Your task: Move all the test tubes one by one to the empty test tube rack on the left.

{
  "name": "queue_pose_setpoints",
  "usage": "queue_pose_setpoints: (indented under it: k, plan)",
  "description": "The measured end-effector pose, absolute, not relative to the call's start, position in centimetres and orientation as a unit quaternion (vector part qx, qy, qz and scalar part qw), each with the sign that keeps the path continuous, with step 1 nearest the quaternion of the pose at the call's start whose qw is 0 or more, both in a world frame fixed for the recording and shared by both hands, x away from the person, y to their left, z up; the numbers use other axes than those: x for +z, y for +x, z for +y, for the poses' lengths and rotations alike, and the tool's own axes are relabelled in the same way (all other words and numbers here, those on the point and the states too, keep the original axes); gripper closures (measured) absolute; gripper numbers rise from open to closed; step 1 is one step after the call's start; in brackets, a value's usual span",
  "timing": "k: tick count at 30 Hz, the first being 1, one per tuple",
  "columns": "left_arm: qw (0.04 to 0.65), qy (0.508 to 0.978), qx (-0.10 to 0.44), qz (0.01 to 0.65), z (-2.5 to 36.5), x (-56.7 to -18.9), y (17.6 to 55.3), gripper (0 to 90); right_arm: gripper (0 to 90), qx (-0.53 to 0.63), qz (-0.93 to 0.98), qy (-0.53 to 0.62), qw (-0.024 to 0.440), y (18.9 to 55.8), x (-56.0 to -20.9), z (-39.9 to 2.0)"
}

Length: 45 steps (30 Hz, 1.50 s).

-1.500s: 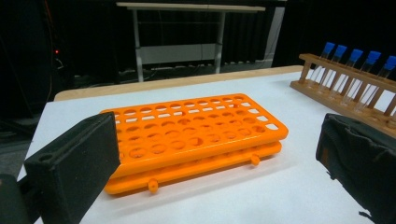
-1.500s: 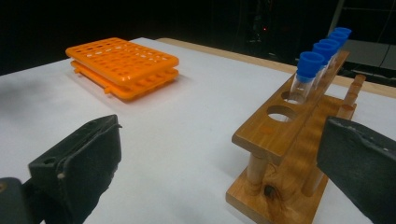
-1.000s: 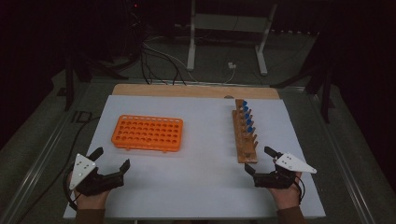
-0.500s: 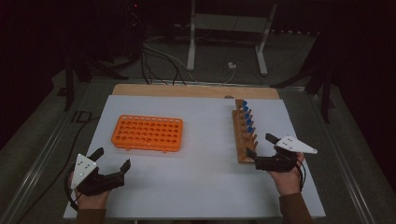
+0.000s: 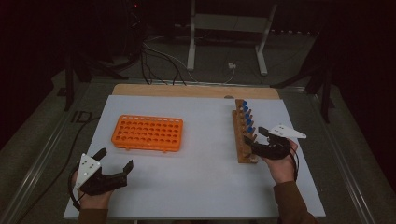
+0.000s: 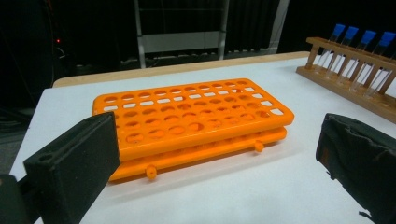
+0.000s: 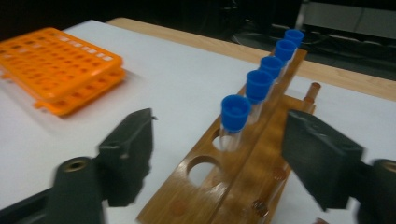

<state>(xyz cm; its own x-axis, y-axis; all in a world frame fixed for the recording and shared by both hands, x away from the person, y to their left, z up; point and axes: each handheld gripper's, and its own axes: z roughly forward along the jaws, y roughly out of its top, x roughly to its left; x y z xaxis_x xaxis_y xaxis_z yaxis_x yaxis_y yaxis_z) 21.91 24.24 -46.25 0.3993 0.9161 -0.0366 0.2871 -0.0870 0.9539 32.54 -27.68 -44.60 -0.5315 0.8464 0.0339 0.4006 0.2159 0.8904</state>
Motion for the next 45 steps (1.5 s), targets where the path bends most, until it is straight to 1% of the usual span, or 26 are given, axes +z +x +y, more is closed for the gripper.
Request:
queue_pose_setpoints:
  k: [1, 2, 4, 7, 8, 9, 10, 13, 18, 29, 33, 37, 41, 45]
  plan:
    - [0.503, 0.668, 0.312, 0.45, 24.2, -46.3, 21.9, 0.2, 34.5, 0.461, 0.741, 0.423, 0.242, 32.7, -44.6, -27.6]
    - [0.503, 0.669, 0.312, 0.45, 24.2, -46.2, 21.9, 0.2, 42.9, 0.452, 0.744, 0.431, 0.238, 33.2, -44.8, -27.4]
    - [0.503, 0.669, 0.312, 0.449, 24.2, -46.2, 21.9, 0.2, 52.7, 0.442, 0.745, 0.438, 0.24, 33.6, -44.9, -27.3]
    - [0.502, 0.67, 0.313, 0.449, 24.2, -46.3, 21.9, 0.2, 54.5, 0.438, 0.746, 0.441, 0.239, 34.0, -45.1, -27.1]
    - [0.502, 0.669, 0.313, 0.449, 24.2, -46.3, 21.9, 0.2, 56.3, 0.437, 0.746, 0.442, 0.239, 34.1, -45.2, -27.0]
    - [0.502, 0.669, 0.313, 0.449, 24.2, -46.3, 21.8, 0.2, 60.4, 0.436, 0.748, 0.44, 0.239, 34.4, -45.4, -26.8]
    - [0.501, 0.67, 0.313, 0.449, 24.2, -46.3, 21.8, 0.2, 60.4, 0.436, 0.748, 0.44, 0.239, 34.4, -45.4, -26.8]
    - [0.5, 0.671, 0.315, 0.449, 24.3, -46.3, 21.7, 0.2, 67.5, 0.43, 0.751, 0.44, 0.239, 34.6, -45.7, -26.5]
    - [0.498, 0.671, 0.315, 0.45, 24.3, -46.3, 21.7, 0.3, 75.8, 0.422, 0.753, 0.442, 0.245, 34.7, -46.0, -26.2]
    - [0.496, 0.679, 0.308, 0.446, 23.8, -46.5, 21.9, 0.2, 76.4, 0.423, 0.747, 0.444, 0.255, 34.6, -45.5, -26.3]
    - [0.501, 0.688, 0.304, 0.428, 23.1, -46.3, 22.1, 0.2, 76.5, 0.428, 0.746, 0.442, 0.256, 34.5, -45.0, -26.3]
    - [0.499, 0.703, 0.304, 0.405, 22.0, -45.7, 22.6, 0.2, 76.5, 0.431, 0.745, 0.437, 0.262, 34.4, -43.6, -26.4]
    - [0.514, 0.7, 0.293, 0.399, 21.3, -44.5, 23.2, 0.2, 76.6, 0.433, 0.744, 0.431, 0.268, 34.2, -42.5, -26.5]
    - [0.524, 0.699, 0.289, 0.391, 20.4, -43.3, 24.1, 0.2, 76.6, 0.439, 0.742, 0.422, 0.28, 33.8, -40.5, -26.7]
